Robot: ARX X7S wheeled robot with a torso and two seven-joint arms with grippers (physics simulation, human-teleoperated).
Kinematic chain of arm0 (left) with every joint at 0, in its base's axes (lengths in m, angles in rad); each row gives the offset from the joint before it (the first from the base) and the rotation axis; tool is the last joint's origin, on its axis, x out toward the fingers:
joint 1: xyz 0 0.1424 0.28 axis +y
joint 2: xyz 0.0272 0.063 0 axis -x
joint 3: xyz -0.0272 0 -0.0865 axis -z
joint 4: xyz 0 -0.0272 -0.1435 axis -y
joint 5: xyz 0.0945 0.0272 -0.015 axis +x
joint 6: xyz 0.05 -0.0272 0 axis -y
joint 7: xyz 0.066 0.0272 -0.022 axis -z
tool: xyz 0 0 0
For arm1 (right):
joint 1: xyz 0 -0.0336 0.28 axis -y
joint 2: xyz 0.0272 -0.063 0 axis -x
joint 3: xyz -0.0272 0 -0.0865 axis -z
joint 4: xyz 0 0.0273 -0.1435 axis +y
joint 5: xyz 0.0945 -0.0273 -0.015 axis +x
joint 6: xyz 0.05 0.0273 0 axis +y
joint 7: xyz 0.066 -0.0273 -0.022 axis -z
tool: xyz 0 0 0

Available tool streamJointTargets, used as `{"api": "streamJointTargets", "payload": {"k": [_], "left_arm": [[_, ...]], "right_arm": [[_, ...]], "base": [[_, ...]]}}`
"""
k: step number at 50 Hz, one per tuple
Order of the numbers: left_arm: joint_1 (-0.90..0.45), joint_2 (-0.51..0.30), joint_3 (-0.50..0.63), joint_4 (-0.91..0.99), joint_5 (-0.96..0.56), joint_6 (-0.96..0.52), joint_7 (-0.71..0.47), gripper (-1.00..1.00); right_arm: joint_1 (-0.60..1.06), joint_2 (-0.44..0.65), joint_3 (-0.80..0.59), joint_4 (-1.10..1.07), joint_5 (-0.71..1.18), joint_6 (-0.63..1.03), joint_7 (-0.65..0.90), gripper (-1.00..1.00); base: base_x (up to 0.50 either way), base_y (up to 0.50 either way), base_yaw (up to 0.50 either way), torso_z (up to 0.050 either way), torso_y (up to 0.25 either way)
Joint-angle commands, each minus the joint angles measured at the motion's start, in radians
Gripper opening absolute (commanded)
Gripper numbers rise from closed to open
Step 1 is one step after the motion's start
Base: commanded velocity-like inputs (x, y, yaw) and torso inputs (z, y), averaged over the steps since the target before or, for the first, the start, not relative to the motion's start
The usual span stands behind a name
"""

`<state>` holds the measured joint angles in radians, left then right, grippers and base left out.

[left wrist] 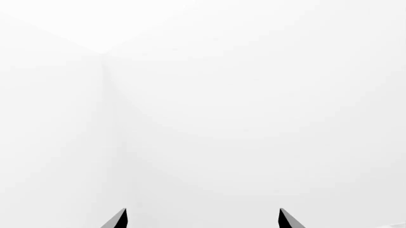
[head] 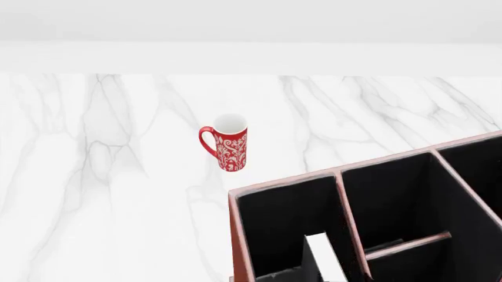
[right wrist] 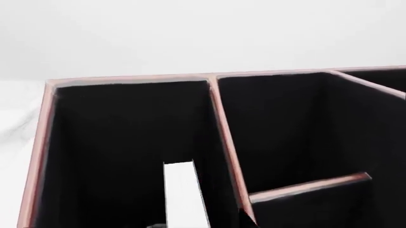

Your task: Pick up the book and place it in the left compartment of the caddy.

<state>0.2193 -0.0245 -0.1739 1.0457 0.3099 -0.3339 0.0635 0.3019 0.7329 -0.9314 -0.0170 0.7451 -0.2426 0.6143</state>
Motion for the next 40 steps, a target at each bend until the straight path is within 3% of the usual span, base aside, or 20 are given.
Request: {"api": "streamJointTargets", "payload": {"k": [1, 25, 40], "left_arm": [[0.008, 0.024, -0.027, 0.001, 0.000, 0.001, 0.013, 1.00], [0.010, 0.024, -0.025, 0.001, 0.001, 0.006, 0.010, 1.00], [0.015, 0.024, -0.027, 0.001, -0.001, 0.010, 0.007, 1.00]], "right_arm": [[0.012, -0.017, 0.036, -0.013, -0.031, -0.002, -0.040, 1.00], [0.004, -0.015, 0.042, -0.012, -0.027, -0.009, -0.046, 1.00], [-0.012, 0.070, 0.087, -0.174, -0.010, -0.024, 0.025, 1.00]], "base": [[0.00, 0.00, 0.00, 0.000, 0.000], [0.00, 0.00, 0.00, 0.000, 0.000], [0.00, 0.00, 0.00, 0.000, 0.000]]}}
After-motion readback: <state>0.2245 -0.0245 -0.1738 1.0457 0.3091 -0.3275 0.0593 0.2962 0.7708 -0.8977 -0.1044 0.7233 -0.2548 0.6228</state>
